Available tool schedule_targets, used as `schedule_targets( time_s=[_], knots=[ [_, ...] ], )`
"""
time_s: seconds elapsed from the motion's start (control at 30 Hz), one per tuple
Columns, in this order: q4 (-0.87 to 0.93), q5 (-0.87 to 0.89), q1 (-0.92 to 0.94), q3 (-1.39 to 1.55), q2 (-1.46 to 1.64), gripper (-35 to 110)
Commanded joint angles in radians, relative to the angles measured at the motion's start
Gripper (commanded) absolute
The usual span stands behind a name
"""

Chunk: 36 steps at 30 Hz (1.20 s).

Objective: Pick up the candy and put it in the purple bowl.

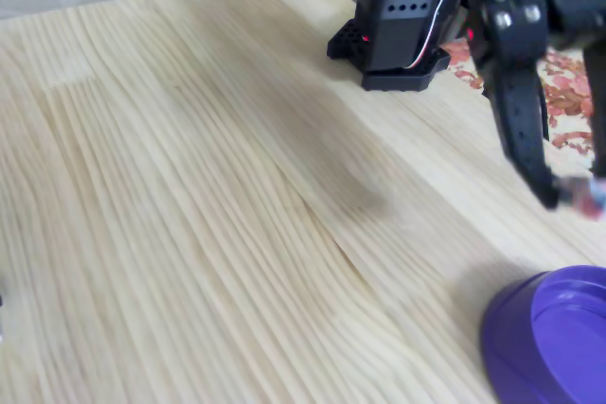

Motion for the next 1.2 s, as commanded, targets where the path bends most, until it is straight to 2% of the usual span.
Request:
schedule_targets(
  time_s=[0.0, 0.4, 0.6, 0.83, 0.97, 1.1, 1.17],
  knots=[
    [-0.052, -0.011, -0.034, -0.149, -0.081, 0],
    [-0.146, -0.044, -0.092, -0.265, -0.293, 0],
    [-0.152, -0.048, -0.101, -0.285, -0.331, 9],
    [-0.147, -0.064, -0.106, -0.285, -0.322, 13],
    [-0.147, -0.066, -0.104, -0.285, -0.319, 13],
    [-0.127, -0.032, -0.081, -0.276, -0.290, 0],
    [-0.115, -0.005, -0.055, -0.256, -0.265, 0]
  ],
)
